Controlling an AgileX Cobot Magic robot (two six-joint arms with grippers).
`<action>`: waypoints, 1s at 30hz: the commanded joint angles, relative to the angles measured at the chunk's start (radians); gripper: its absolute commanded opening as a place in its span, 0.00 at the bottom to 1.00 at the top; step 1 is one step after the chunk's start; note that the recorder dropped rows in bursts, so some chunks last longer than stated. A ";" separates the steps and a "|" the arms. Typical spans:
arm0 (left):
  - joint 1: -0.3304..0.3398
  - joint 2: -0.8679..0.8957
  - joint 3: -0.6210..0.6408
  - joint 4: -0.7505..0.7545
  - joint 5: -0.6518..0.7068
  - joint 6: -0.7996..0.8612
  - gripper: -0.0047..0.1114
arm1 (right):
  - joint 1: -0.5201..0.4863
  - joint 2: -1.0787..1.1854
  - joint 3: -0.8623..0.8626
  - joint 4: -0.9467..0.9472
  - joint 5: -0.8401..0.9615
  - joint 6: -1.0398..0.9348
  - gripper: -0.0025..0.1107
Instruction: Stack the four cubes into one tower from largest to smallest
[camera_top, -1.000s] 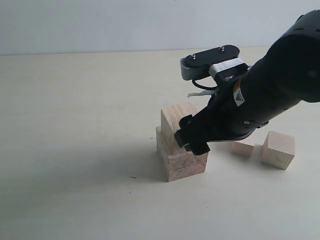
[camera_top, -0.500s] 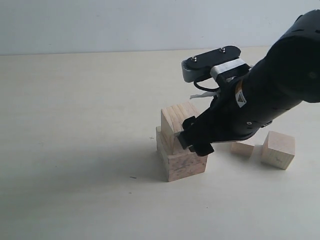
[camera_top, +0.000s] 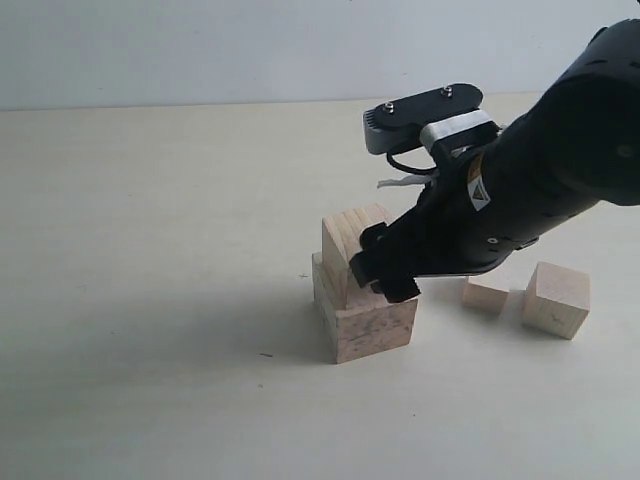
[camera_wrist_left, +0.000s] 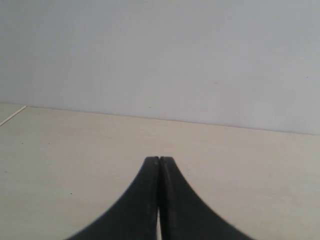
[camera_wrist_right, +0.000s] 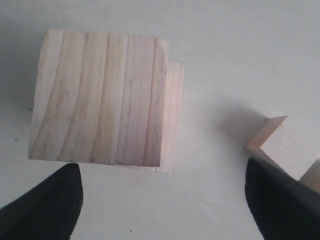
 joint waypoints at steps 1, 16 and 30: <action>-0.007 -0.007 0.004 -0.006 -0.001 -0.002 0.04 | 0.001 0.001 0.004 0.011 -0.050 -0.011 0.75; -0.007 -0.007 0.004 -0.006 -0.001 -0.002 0.04 | 0.001 -0.126 0.004 -0.005 0.085 -0.013 0.75; -0.007 -0.007 0.004 -0.006 -0.001 -0.002 0.04 | -0.241 -0.232 0.070 -0.087 0.206 0.055 0.75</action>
